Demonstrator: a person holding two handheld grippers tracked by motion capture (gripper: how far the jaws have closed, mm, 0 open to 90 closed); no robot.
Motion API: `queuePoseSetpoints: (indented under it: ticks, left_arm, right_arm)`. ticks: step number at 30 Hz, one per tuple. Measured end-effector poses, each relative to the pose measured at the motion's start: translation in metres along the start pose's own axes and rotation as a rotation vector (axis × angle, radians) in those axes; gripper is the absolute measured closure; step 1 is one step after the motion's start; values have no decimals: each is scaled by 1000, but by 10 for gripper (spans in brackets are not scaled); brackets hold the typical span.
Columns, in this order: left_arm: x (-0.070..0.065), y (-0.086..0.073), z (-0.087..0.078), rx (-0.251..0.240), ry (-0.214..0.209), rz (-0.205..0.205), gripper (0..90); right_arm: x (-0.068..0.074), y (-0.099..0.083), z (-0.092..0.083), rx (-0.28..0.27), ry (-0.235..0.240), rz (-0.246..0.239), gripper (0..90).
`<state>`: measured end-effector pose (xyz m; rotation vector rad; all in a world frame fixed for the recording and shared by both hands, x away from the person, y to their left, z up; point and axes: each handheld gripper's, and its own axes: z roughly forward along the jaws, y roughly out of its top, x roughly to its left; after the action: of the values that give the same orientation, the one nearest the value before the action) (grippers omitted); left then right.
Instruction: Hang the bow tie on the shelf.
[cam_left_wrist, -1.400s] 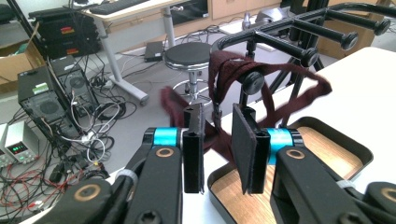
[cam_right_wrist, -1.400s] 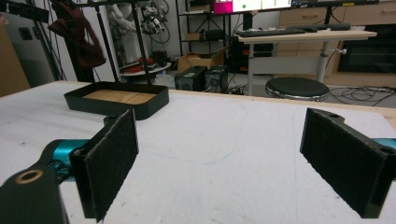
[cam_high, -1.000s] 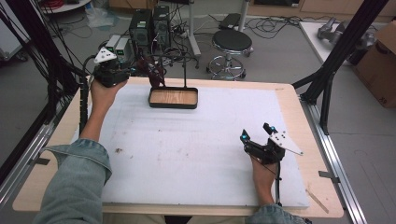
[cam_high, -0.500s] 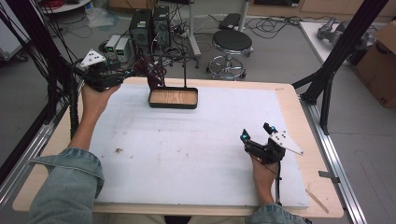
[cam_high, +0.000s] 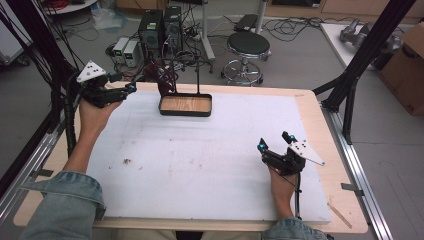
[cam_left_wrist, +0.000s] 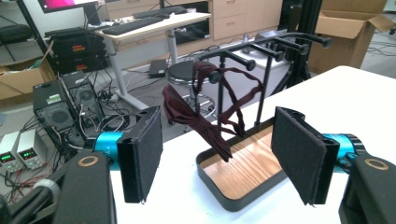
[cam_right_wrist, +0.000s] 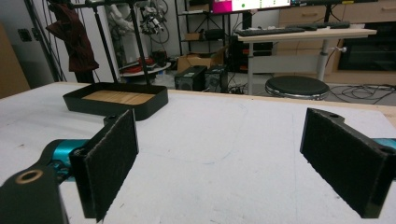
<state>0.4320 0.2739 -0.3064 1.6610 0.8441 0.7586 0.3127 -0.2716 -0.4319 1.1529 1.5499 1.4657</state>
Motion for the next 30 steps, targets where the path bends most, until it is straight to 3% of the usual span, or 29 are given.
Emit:
queuePoseSetpoints:
  ticks: [10, 19, 30]
  left_arm:
    - [-20, -8, -22, -16, -24, 6, 245]
    - [-34, -28, -43, -9, -49, -27, 217]
    - [-51, -56, -61, 14, -61, -31, 205]
  right_arm:
    - [2, 0, 0, 7, 2, -13, 105]
    - [3, 0, 0, 10, 0, -17, 105]
    - [3, 0, 1, 11, 0, -21, 105]
